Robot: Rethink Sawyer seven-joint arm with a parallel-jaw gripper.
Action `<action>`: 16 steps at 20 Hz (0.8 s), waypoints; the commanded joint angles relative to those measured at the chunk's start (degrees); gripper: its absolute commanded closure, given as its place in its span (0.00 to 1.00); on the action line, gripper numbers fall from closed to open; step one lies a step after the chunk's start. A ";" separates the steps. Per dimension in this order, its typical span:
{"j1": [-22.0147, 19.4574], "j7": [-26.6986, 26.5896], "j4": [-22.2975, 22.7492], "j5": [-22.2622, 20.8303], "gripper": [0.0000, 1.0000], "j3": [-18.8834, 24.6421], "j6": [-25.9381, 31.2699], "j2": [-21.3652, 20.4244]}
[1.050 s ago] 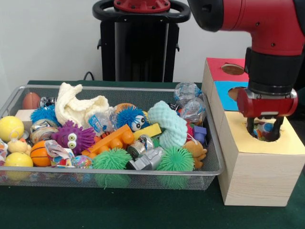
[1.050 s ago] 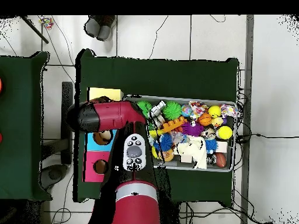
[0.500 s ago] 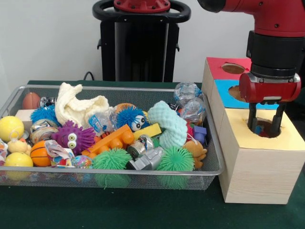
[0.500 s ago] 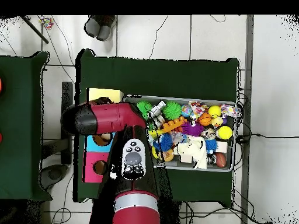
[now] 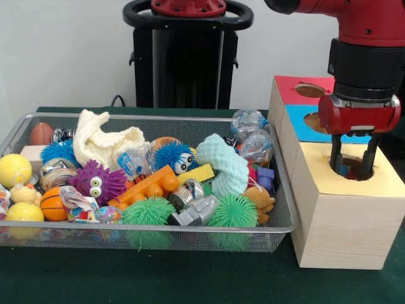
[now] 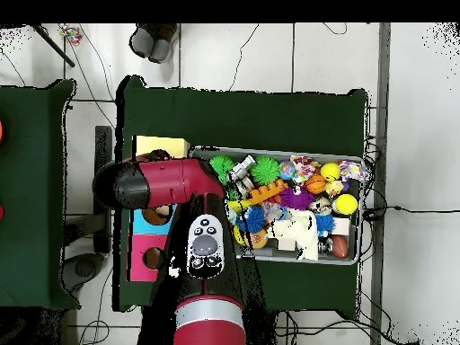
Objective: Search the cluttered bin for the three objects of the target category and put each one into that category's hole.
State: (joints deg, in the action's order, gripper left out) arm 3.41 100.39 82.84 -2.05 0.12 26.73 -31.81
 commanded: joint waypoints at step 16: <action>-0.07 2.09 0.80 -2.16 0.00 2.17 6.95 -0.25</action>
State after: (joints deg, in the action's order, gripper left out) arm 3.40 100.39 82.75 -2.03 0.19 26.74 -31.65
